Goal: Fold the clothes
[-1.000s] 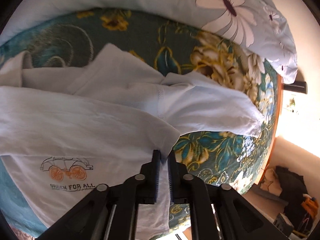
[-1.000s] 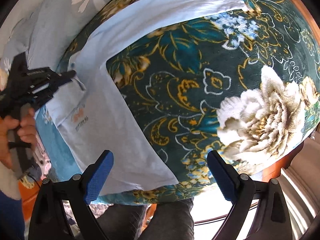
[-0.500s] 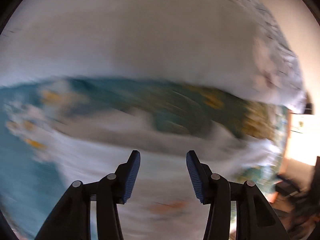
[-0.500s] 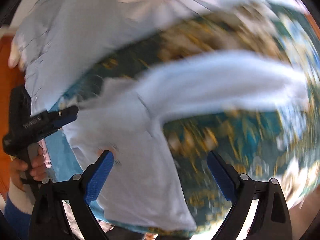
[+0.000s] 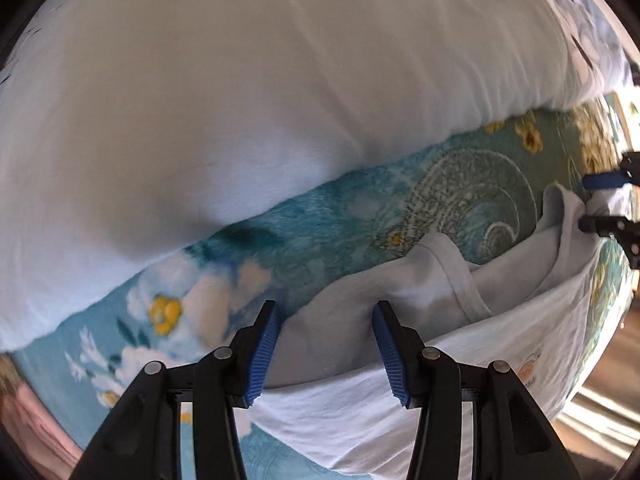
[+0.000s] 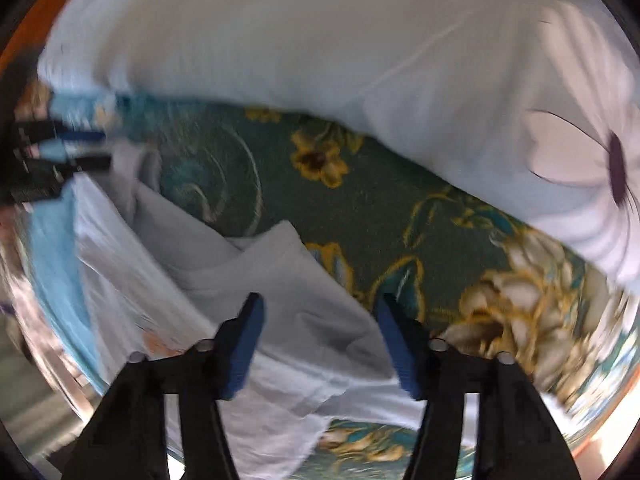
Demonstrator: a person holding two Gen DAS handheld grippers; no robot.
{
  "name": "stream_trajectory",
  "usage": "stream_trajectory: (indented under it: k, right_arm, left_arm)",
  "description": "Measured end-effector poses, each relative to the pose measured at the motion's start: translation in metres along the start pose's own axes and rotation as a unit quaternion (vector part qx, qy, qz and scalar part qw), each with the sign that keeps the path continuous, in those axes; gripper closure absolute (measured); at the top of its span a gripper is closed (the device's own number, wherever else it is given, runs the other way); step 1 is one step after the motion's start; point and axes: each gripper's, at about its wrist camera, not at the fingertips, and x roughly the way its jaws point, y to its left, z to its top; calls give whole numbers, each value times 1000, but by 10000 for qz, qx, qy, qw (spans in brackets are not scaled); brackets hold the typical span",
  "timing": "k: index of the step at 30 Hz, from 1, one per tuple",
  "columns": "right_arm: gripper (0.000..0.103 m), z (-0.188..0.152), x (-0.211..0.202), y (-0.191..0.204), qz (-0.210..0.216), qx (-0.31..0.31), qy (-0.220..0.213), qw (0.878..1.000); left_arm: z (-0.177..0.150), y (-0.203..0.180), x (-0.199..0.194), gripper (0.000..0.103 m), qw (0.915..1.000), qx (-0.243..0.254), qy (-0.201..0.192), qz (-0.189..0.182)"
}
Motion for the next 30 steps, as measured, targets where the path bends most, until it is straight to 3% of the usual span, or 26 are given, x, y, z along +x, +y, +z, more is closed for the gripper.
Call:
stream_trajectory:
  k: [6,8,9,10,11,15,19,23,30]
  right_arm:
    - [63,1,20,0,46,-266,257,9993]
    - [80,-1,23,2,35,-328,279,9991]
    - [83,-2,25,3,30,-359,290,9989]
    - [88,-3,26,4,25,-372,291,9989]
    - [94,-4,26,5,22,-353,273,9990]
    - [100,-8,16,6,-77,-344,75,9994]
    - [102,-8,-8,-3,-274,-161,-410,9987]
    - [102,-2,-21,-19,-424,153,-658,9968]
    - [102,2,-8,-30,-426,408,-488,9971]
  left_arm:
    - [-1,-14,1,55,9987,504,28,57]
    - [-3,-16,0,67,9984,567,26,19]
    - [-5,-18,0,72,9982,594,31,14]
    - [-7,-21,0,85,9979,642,27,-25]
    - [-9,-24,-1,90,9976,691,19,-59]
    - [-19,-34,-19,94,9948,883,-435,259]
    - [-20,-21,-43,95,9934,362,-1002,418]
    - [-17,-15,-34,94,9940,5,-939,553]
    - [-10,-4,-23,91,9935,-851,-696,293]
